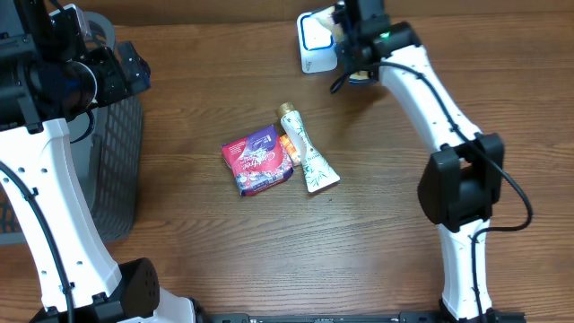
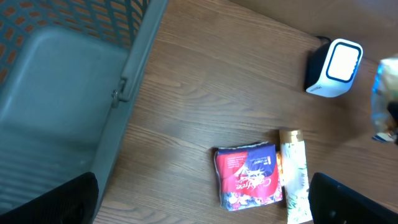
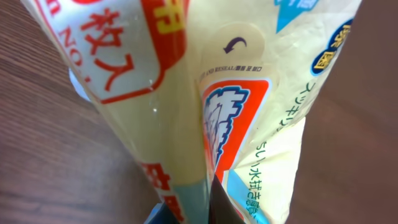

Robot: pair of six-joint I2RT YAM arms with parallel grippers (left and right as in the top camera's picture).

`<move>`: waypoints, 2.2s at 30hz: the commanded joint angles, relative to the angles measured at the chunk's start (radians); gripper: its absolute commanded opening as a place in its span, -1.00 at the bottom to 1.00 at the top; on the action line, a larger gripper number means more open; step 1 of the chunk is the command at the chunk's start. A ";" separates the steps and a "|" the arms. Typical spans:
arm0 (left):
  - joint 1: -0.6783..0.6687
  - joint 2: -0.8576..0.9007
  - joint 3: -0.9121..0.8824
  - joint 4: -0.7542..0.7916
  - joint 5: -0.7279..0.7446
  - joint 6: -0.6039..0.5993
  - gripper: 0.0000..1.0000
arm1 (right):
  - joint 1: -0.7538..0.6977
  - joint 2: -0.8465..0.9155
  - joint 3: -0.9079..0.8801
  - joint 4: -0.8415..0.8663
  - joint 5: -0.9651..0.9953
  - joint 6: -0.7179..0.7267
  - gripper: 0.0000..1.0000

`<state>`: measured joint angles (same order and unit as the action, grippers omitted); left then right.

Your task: Scan the item barcode

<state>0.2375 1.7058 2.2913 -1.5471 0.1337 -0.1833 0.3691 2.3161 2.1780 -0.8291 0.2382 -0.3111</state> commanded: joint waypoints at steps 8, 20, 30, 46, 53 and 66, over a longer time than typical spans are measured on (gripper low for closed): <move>-0.002 -0.004 0.013 0.003 -0.007 0.004 1.00 | 0.121 0.032 0.040 0.225 0.211 -0.296 -0.93; -0.002 -0.004 0.013 0.003 -0.007 0.004 1.00 | 0.090 0.084 0.034 0.239 0.213 -0.354 -0.93; -0.002 -0.004 0.013 0.003 -0.007 0.004 1.00 | 0.058 0.084 0.034 0.204 0.222 -0.320 -0.93; -0.002 -0.004 0.013 0.003 -0.007 0.004 1.00 | -0.234 0.031 0.217 -0.191 0.126 0.303 -0.93; -0.002 -0.004 0.013 0.003 -0.007 0.004 1.00 | -0.458 0.031 0.216 -0.419 0.095 0.425 -0.92; -0.002 -0.004 0.013 0.003 -0.007 0.004 1.00 | -0.792 0.033 0.197 -0.487 0.015 0.549 -0.92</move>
<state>0.2371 1.7058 2.2913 -1.5475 0.1333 -0.1833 -0.3664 2.4042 2.3764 -1.3350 0.2790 0.1909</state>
